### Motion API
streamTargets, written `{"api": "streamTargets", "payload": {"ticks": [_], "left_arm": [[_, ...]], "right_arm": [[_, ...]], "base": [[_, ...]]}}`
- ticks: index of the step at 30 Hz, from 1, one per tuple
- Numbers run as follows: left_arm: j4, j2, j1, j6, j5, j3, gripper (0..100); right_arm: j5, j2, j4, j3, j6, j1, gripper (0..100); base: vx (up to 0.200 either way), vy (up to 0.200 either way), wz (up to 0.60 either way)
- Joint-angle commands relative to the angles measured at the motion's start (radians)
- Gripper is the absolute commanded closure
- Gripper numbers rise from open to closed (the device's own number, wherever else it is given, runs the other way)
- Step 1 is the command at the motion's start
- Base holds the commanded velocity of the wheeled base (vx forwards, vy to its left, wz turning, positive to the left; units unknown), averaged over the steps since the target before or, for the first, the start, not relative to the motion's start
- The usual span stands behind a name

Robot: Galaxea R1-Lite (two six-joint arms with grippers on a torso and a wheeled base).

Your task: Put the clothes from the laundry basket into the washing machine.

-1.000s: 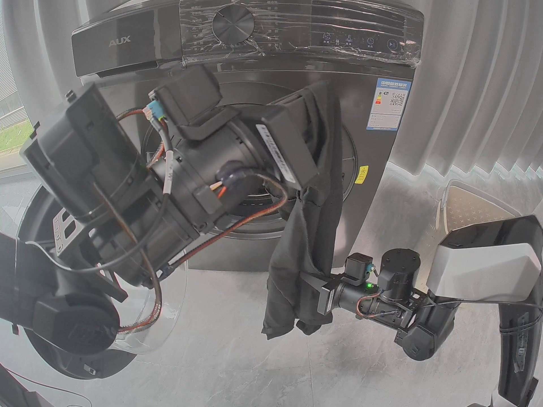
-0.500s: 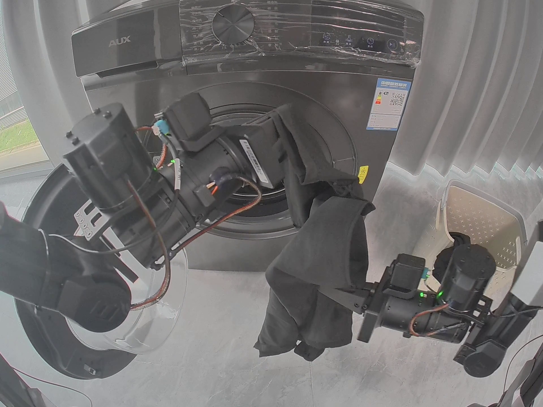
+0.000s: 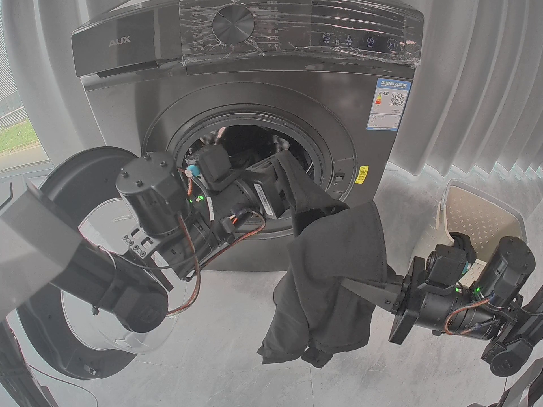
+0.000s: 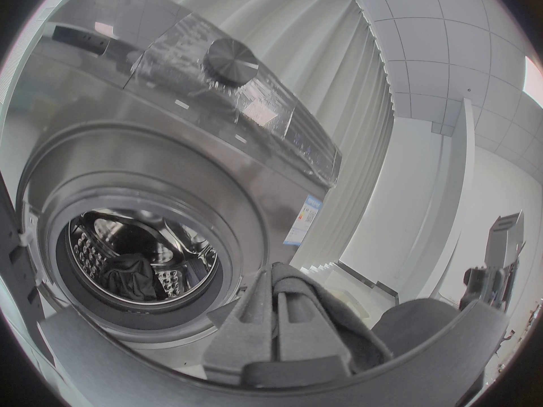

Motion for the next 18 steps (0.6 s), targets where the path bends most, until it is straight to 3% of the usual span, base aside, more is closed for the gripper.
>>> {"api": "streamTargets", "payload": {"ticks": [1,8,9,12,18], "left_arm": [[-0.027,0.079,0.003,0.002,0.001,0.017,100],[-0.060,0.091,0.005,0.002,-0.003,0.041,100],[-0.064,0.088,0.005,0.003,-0.004,0.049,0],[-0.079,0.082,0.003,0.000,-0.009,0.063,0],[-0.235,0.076,0.005,0.005,-0.033,0.222,0]], "right_arm": [[0.005,-0.017,-0.001,-0.012,0.002,-0.029,100],[0.006,-0.017,-0.001,-0.019,0.003,-0.044,100],[0.006,-0.017,-0.001,-0.021,0.003,-0.044,100],[0.006,-0.017,-0.001,-0.030,0.003,-0.056,100],[0.006,-0.011,0.000,-0.067,0.000,-0.171,100]], "base": [[0.000,0.000,0.00],[0.000,0.000,0.00],[0.000,0.000,0.00],[0.000,0.000,0.00],[0.000,0.000,0.00]]}}
